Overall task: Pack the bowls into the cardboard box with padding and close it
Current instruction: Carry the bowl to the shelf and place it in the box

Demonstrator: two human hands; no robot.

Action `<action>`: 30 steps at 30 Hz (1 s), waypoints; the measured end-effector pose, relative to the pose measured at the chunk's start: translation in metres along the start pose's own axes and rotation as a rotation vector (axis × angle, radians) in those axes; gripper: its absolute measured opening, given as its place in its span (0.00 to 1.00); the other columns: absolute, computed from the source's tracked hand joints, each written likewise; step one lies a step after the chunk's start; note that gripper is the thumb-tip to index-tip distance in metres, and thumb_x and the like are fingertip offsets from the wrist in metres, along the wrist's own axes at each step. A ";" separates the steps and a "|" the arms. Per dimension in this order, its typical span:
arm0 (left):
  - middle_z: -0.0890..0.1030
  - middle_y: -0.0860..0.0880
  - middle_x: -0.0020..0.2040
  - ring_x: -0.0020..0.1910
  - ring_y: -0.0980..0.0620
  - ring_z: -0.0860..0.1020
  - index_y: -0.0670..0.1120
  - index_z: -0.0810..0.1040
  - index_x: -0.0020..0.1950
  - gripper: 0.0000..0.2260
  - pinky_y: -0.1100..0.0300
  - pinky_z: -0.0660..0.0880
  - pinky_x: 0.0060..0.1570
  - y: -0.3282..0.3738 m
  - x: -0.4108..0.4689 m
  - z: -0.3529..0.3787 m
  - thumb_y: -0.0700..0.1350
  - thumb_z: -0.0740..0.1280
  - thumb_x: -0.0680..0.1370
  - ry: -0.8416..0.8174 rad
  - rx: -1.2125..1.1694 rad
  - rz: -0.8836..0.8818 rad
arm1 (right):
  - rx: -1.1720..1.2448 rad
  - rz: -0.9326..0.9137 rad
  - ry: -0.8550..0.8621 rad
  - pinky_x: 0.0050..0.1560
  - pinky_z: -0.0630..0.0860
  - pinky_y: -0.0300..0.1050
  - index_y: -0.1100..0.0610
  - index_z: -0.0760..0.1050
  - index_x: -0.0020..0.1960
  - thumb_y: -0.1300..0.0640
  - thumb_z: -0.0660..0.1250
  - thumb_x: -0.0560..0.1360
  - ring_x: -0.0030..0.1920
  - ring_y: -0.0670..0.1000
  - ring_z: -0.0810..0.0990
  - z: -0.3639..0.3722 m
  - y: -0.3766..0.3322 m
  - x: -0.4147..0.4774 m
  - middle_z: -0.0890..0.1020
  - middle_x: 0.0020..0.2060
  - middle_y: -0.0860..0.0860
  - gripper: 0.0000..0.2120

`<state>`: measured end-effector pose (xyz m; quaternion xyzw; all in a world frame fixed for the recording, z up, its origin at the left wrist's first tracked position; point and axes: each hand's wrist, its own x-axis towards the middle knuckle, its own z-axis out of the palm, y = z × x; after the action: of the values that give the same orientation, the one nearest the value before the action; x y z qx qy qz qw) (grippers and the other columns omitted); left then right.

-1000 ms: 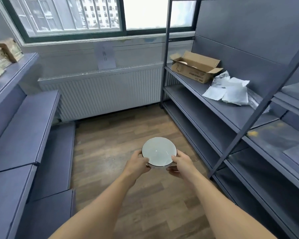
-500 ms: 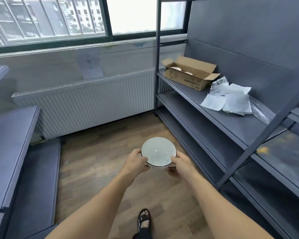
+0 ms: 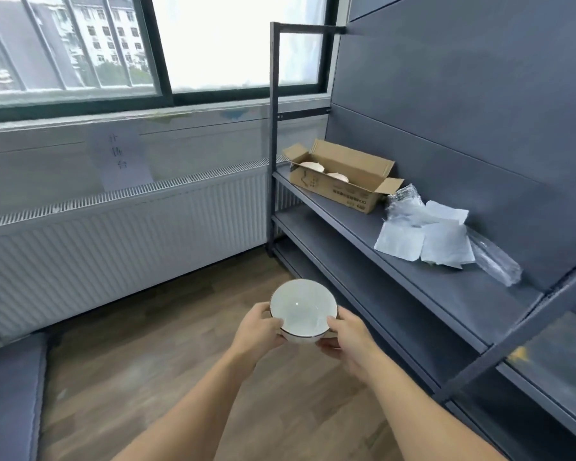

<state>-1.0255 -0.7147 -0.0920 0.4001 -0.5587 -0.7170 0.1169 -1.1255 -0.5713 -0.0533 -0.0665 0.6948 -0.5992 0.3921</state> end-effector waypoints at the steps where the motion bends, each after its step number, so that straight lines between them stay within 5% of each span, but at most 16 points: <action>1: 0.80 0.44 0.58 0.51 0.45 0.84 0.47 0.73 0.63 0.18 0.49 0.81 0.53 0.003 0.008 -0.001 0.36 0.63 0.74 -0.004 -0.002 0.003 | -0.011 0.002 0.003 0.41 0.79 0.44 0.50 0.77 0.60 0.64 0.55 0.81 0.49 0.55 0.81 0.002 -0.004 0.009 0.82 0.51 0.54 0.16; 9: 0.79 0.45 0.58 0.52 0.47 0.82 0.45 0.72 0.64 0.19 0.53 0.82 0.49 0.035 0.071 -0.003 0.35 0.62 0.74 0.019 0.041 0.012 | -0.069 -0.002 0.016 0.39 0.80 0.43 0.47 0.77 0.58 0.62 0.56 0.81 0.53 0.56 0.81 0.009 -0.028 0.086 0.82 0.53 0.52 0.16; 14: 0.79 0.46 0.58 0.52 0.46 0.83 0.47 0.73 0.63 0.19 0.47 0.82 0.51 0.060 0.131 0.008 0.38 0.63 0.72 0.025 0.099 0.017 | -0.040 -0.014 0.002 0.41 0.79 0.45 0.49 0.79 0.54 0.63 0.56 0.80 0.46 0.54 0.81 0.003 -0.050 0.147 0.84 0.50 0.52 0.16; 22: 0.79 0.46 0.58 0.51 0.45 0.83 0.46 0.73 0.64 0.18 0.51 0.82 0.48 0.125 0.249 0.043 0.36 0.64 0.74 0.046 0.123 0.015 | -0.021 -0.014 -0.040 0.37 0.78 0.41 0.48 0.78 0.60 0.61 0.56 0.81 0.49 0.52 0.81 -0.021 -0.120 0.263 0.83 0.53 0.52 0.16; 27: 0.80 0.44 0.58 0.52 0.45 0.83 0.46 0.73 0.64 0.18 0.54 0.82 0.44 0.163 0.307 0.065 0.35 0.64 0.75 0.047 0.063 0.013 | -0.065 -0.034 -0.025 0.50 0.80 0.50 0.46 0.78 0.59 0.60 0.56 0.81 0.48 0.52 0.81 -0.034 -0.160 0.325 0.83 0.51 0.51 0.16; 30: 0.79 0.45 0.58 0.53 0.45 0.82 0.45 0.73 0.65 0.18 0.56 0.82 0.44 0.181 0.333 0.076 0.34 0.64 0.76 0.045 0.055 0.013 | -0.068 -0.028 -0.027 0.45 0.81 0.47 0.46 0.77 0.62 0.59 0.57 0.81 0.49 0.54 0.82 -0.041 -0.177 0.351 0.82 0.52 0.51 0.15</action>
<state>-1.3466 -0.9290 -0.0730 0.4154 -0.5781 -0.6914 0.1230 -1.4579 -0.7845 -0.0607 -0.0976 0.7086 -0.5797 0.3903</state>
